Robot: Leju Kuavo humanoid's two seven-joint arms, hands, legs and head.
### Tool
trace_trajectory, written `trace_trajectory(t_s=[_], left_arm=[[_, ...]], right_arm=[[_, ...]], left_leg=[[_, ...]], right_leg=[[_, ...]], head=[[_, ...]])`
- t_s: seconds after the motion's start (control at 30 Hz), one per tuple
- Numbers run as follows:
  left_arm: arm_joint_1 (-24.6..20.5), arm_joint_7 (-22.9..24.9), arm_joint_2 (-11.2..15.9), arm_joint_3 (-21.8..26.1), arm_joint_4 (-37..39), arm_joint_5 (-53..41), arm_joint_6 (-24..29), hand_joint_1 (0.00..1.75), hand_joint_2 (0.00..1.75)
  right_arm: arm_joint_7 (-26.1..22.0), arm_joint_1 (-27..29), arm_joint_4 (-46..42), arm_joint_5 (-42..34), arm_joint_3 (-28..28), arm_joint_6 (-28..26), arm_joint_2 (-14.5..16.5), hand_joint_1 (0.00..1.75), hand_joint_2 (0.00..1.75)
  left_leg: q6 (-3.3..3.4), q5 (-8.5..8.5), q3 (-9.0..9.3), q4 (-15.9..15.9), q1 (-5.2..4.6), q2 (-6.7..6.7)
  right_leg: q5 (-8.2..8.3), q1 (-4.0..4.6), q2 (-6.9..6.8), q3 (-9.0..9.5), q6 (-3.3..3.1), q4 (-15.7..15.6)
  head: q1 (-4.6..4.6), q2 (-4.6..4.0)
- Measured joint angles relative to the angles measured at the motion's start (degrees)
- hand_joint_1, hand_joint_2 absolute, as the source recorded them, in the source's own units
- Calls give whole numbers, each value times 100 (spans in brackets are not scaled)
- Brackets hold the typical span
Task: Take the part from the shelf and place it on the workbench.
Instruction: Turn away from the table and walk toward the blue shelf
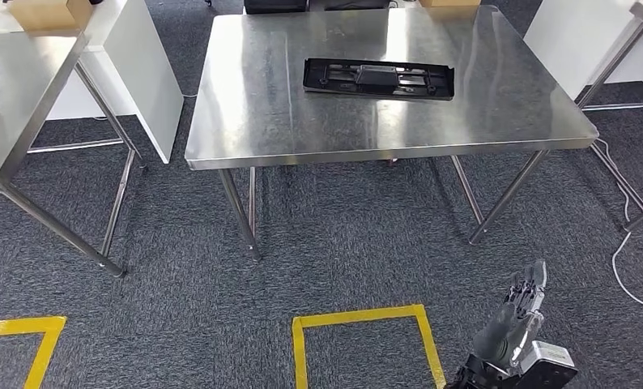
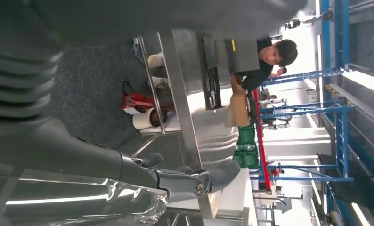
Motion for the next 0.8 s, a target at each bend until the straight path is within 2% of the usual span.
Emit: trace_trajectory(t_s=[0.03,0.07,0.1,0.17,0.2,0.23,0.27,0.3,0.33,0.4,0.43,0.47,0.53,0.6,0.67,0.73,0.77,0.8], left_arm=[[2,1,-7,-1,0,0,-2,0,0],[4,2,-15,-1,0,0,-4,0,0],[7,3,-21,-1,0,0,-4,0,0],[8,5,-19,-1,-3,-3,-3,0,0],[5,9,-13,-3,-5,-11,-1,0,0],[1,12,3,-7,-9,-26,4,0,0],[-1,16,15,-13,-11,-41,10,0,0],[-1,22,18,-25,-9,-56,16,0,0],[3,25,21,-37,-9,-67,19,0,0],[10,33,23,-57,-5,-85,22,0,0],[12,39,32,-62,-4,-93,25,0,0],[12,49,44,-70,-4,-100,32,0,0],[11,68,66,-87,-4,-104,56,0,0],[9,75,76,-98,-4,-103,75,0,0],[7,71,78,-102,-3,-101,79,0,0],[10,67,81,-108,-2,-108,72,0,0],[12,67,85,-113,-2,-117,61,0,0],[14,68,89,-119,-2,-127,48,0,0]], right_arm=[[1,13,0,0,-2,-1,-3,0,0],[1,24,0,0,-4,-2,-4,0,0],[1,29,0,0,-6,-2,-7,0,0],[2,29,3,2,-8,-1,-11,0,0],[3,28,5,4,-9,2,-13,0,0],[5,28,8,3,-14,4,-18,0,0],[5,31,10,0,-21,8,-23,0,0],[1,35,10,-9,-28,14,-28,0,0],[-6,36,14,-24,-33,22,-34,0,0],[-36,36,30,-68,-37,57,-37,0,0],[-59,37,44,-97,-40,75,-42,0,0],[-90,39,62,-128,-45,90,-49,0,0],[-145,43,106,-181,-54,101,-66,0,0],[-178,36,143,-215,-56,108,-79,0,0],[-197,26,184,-235,-46,116,-85,0,0],[-204,25,232,-234,-25,97,-87,0,0],[-204,27,252,-222,-11,72,-90,0,0],[-204,34,270,-203,4,42,-95,0,0]], left_leg=[[-40,19,-31,5,35,0],[-87,35,-57,13,78,-1],[-148,44,-81,33,134,-2],[-305,29,-143,127,239,-11],[-391,5,-180,197,268,-18],[-454,-7,-211,245,270,-27],[-476,-45,-234,283,259,-34],[-404,-154,-253,316,253,-38],[-236,-299,-264,328,240,-42],[106,-564,-287,359,226,-57],[190,-556,-291,354,223,-73],[212,-443,-292,338,224,-89],[323,-41,-301,282,228,-114],[432,180,-311,240,235,-125],[407,166,-317,228,244,-125],[347,182,-321,222,250,-123],[291,186,-321,219,253,-123],[200,192,-320,212,259,-123]], right_leg=[[-90,-69,0,-104,62,261],[-91,-140,-1,-112,151,325],[4,-216,-4,5,270,146],[277,-355,8,441,528,-629],[361,-383,36,592,577,-939],[384,-388,64,667,551,-1086],[364,-390,90,653,472,-1089],[385,-402,99,644,379,-1085],[403,-415,94,644,311,-1077],[446,-410,94,634,238,-1092],[461,-387,95,624,208,-1093],[469,-363,98,618,188,-1092],[479,-302,102,617,148,-1089],[485,-247,102,608,102,-1087],[487,-219,101,596,73,-1086],[486,-205,98,589,69,-1084],[487,-198,96,584,69,-1082],[487,-189,94,576,69,-1080]], head=[[-1,0],[-1,0],[-1,0],[9,1],[31,1],[42,1],[47,1],[43,0],[16,0],[-16,0],[-29,0],[-34,0],[-40,0],[-43,0],[-48,0],[-51,0],[-52,0],[-51,0]])
